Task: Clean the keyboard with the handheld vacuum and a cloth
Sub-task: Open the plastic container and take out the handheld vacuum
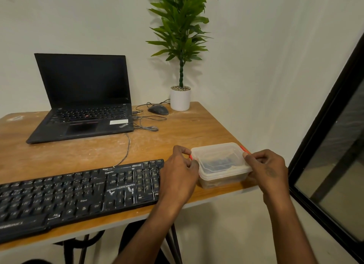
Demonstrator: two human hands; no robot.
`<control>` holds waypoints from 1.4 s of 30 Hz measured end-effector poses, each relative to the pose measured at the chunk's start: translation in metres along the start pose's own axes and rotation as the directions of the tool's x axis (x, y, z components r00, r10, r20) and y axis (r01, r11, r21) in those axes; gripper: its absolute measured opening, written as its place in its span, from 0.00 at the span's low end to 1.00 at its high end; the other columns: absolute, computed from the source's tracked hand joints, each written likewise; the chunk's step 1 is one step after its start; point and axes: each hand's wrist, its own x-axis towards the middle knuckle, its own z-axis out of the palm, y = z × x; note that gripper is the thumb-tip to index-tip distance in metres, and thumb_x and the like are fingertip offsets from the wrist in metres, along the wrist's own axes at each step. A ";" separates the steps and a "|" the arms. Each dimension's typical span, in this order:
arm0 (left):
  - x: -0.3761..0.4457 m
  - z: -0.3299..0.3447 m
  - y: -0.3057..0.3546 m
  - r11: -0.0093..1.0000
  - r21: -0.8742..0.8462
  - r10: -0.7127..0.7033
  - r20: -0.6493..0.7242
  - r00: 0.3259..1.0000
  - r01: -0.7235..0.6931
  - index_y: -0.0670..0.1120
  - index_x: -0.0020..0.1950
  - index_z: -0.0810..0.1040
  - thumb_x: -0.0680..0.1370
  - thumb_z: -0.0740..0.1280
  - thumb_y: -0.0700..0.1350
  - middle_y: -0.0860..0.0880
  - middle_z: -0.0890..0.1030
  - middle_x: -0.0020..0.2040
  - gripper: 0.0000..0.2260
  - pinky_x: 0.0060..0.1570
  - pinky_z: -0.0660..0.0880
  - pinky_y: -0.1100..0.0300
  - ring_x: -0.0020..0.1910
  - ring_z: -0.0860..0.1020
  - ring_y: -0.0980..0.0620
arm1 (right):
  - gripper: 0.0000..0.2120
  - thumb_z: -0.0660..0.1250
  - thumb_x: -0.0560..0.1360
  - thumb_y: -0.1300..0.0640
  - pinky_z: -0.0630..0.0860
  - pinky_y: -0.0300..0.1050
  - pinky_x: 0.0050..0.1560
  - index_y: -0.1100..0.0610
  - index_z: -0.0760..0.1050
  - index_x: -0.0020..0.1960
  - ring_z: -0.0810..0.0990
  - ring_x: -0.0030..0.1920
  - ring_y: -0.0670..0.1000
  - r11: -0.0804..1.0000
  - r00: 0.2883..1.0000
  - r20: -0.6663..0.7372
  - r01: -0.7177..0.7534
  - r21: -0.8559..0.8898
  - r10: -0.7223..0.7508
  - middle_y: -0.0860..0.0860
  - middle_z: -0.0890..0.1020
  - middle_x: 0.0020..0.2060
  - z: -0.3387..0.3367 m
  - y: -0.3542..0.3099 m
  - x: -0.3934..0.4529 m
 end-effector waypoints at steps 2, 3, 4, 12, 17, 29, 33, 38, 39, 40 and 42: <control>0.000 0.001 0.001 1.000 0.028 0.005 0.003 1.000 -0.005 0.54 0.65 0.73 0.83 0.67 0.48 0.56 0.83 0.43 0.11 0.48 0.82 0.47 0.38 0.85 0.54 | 0.07 0.75 0.74 0.51 0.84 0.65 0.44 0.52 0.81 0.43 0.85 0.43 0.57 0.998 0.999 0.011 -0.038 0.055 0.037 0.51 0.84 0.39 0.001 -0.002 0.002; -0.001 0.001 0.002 0.999 0.044 0.008 0.002 1.000 -0.008 0.54 0.66 0.73 0.83 0.66 0.47 0.56 0.84 0.43 0.11 0.49 0.82 0.47 0.39 0.85 0.54 | 0.06 0.75 0.74 0.52 0.83 0.66 0.45 0.54 0.81 0.42 0.85 0.43 0.58 0.995 0.998 0.018 -0.058 0.084 0.057 0.52 0.84 0.39 0.002 -0.003 0.002; -0.001 0.002 0.002 0.998 0.061 0.013 0.000 1.000 -0.013 0.53 0.67 0.73 0.83 0.65 0.47 0.55 0.84 0.44 0.12 0.50 0.82 0.46 0.40 0.85 0.53 | 0.06 0.75 0.75 0.53 0.83 0.66 0.46 0.55 0.82 0.43 0.84 0.44 0.59 0.991 0.996 0.023 -0.084 0.108 0.082 0.53 0.84 0.40 0.002 -0.004 0.003; 0.003 0.005 0.003 0.982 0.180 0.044 0.034 0.998 -0.050 0.50 0.71 0.74 0.85 0.60 0.48 0.51 0.86 0.51 0.15 0.54 0.80 0.47 0.49 0.85 0.48 | 0.08 0.72 0.77 0.56 0.82 0.61 0.51 0.61 0.81 0.43 0.82 0.46 0.59 0.952 0.974 0.076 -0.223 0.208 0.211 0.58 0.84 0.43 0.000 -0.014 0.007; 0.006 0.004 0.003 0.958 0.273 0.071 0.058 0.996 -0.084 0.46 0.68 0.76 0.86 0.58 0.43 0.47 0.86 0.52 0.13 0.51 0.79 0.49 0.50 0.84 0.46 | 0.09 0.71 0.77 0.58 0.79 0.51 0.41 0.62 0.82 0.40 0.80 0.41 0.57 0.959 0.981 0.043 -0.193 0.208 0.189 0.57 0.83 0.38 0.002 -0.008 0.012; 0.005 0.006 -0.004 0.973 0.225 0.017 0.132 0.991 -0.046 0.45 0.71 0.74 0.84 0.59 0.40 0.45 0.74 0.67 0.16 0.56 0.82 0.46 0.49 0.85 0.44 | 0.06 0.73 0.74 0.64 0.82 0.54 0.45 0.57 0.84 0.50 0.82 0.38 0.56 0.969 0.979 0.068 -0.203 0.142 0.195 0.57 0.85 0.39 -0.001 0.010 0.017; 0.001 0.004 -0.002 0.939 0.334 0.049 0.105 0.993 -0.082 0.44 0.76 0.68 0.85 0.59 0.39 0.46 0.68 0.74 0.19 0.61 0.78 0.47 0.59 0.82 0.41 | 0.07 0.69 0.78 0.56 0.81 0.54 0.48 0.52 0.84 0.44 0.83 0.44 0.56 0.994 0.995 -0.066 -0.069 0.090 0.075 0.50 0.86 0.40 -0.001 0.015 0.011; -0.006 -0.002 -0.004 0.927 0.366 0.082 0.031 0.996 -0.087 0.48 0.77 0.69 0.87 0.56 0.44 0.48 0.71 0.70 0.18 0.55 0.79 0.45 0.58 0.81 0.40 | 0.14 0.65 0.81 0.49 0.79 0.52 0.44 0.53 0.85 0.43 0.83 0.43 0.53 0.997 0.997 -0.067 0.033 0.070 -0.028 0.47 0.85 0.36 -0.004 0.007 -0.004; -0.007 -0.002 -0.004 0.931 0.354 0.089 0.026 0.996 -0.092 0.48 0.76 0.70 0.88 0.56 0.45 0.49 0.72 0.67 0.17 0.55 0.78 0.46 0.58 0.81 0.42 | 0.14 0.66 0.81 0.49 0.78 0.50 0.43 0.53 0.85 0.43 0.83 0.42 0.52 0.997 0.997 -0.061 0.049 0.064 -0.045 0.47 0.85 0.36 -0.005 0.005 -0.006; -0.009 -0.001 -0.004 0.935 0.341 0.097 0.027 0.995 -0.101 0.49 0.75 0.72 0.88 0.55 0.45 0.50 0.74 0.65 0.16 0.55 0.77 0.48 0.57 0.81 0.44 | 0.13 0.66 0.81 0.48 0.79 0.49 0.43 0.52 0.85 0.44 0.83 0.42 0.50 0.997 0.997 -0.056 0.057 0.060 -0.054 0.46 0.85 0.36 -0.004 0.004 -0.008; -0.011 0.000 -0.004 0.944 0.308 0.116 0.024 0.993 -0.118 0.49 0.71 0.75 0.88 0.55 0.47 0.51 0.76 0.60 0.15 0.55 0.74 0.52 0.56 0.80 0.48 | 0.12 0.67 0.80 0.47 0.82 0.51 0.45 0.51 0.86 0.46 0.84 0.44 0.49 0.998 0.997 -0.048 0.056 0.039 -0.054 0.44 0.86 0.39 -0.002 0.002 -0.011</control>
